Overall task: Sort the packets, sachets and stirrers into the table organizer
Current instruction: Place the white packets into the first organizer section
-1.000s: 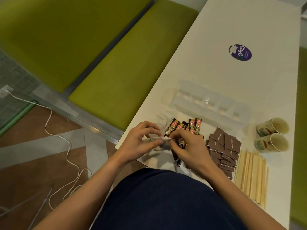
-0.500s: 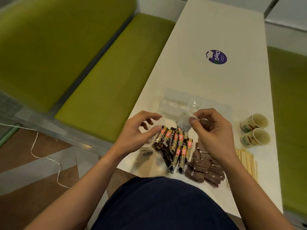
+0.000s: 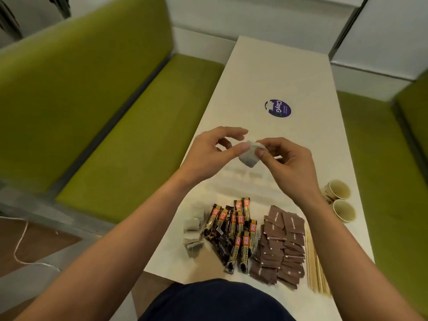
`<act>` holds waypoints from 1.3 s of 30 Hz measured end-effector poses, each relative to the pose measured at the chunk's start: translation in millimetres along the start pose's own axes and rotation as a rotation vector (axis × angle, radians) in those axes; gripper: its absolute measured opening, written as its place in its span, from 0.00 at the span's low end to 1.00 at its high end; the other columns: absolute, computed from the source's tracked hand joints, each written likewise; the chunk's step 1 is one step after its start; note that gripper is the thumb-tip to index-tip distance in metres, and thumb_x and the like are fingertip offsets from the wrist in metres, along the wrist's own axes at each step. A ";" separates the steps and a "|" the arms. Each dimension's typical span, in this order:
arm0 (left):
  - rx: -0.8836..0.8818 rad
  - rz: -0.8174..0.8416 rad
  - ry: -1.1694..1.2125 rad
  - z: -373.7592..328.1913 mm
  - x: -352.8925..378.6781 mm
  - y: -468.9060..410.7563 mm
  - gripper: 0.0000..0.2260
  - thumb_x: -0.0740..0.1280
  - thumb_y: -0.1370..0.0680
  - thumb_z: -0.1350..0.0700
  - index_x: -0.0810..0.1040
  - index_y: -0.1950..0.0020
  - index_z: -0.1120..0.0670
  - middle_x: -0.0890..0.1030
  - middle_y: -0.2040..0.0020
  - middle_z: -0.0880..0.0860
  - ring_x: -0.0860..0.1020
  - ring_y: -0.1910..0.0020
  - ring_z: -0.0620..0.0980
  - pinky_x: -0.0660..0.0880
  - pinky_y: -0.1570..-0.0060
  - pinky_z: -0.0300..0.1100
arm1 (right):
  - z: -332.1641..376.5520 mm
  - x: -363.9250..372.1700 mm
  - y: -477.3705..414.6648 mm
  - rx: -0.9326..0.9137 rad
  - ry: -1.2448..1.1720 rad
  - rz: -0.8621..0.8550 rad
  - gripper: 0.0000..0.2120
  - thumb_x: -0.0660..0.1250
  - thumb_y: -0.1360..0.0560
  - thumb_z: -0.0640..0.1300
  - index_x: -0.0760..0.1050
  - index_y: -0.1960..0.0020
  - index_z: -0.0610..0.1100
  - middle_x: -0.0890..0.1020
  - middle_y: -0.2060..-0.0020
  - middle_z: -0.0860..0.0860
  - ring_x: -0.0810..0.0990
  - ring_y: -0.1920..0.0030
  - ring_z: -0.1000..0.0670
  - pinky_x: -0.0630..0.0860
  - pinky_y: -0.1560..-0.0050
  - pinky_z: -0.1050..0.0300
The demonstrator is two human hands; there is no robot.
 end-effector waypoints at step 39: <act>-0.164 0.003 -0.327 132.0 -21.1 35.4 0.09 0.73 0.23 0.47 0.84 0.44 0.45 0.81 0.49 0.41 0.80 0.53 0.40 0.77 0.55 0.37 | -107.3 110.6 -49.0 0.139 0.647 0.016 0.10 0.72 0.24 0.57 0.83 0.49 0.51 0.78 0.55 0.54 0.76 0.47 0.46 0.67 0.47 0.50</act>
Point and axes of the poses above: each hand's wrist, its own y-axis away from the middle knuckle, its own x-axis out of the palm, z = x × y, the point moved 5 cm from there along -y, towards the middle knuckle
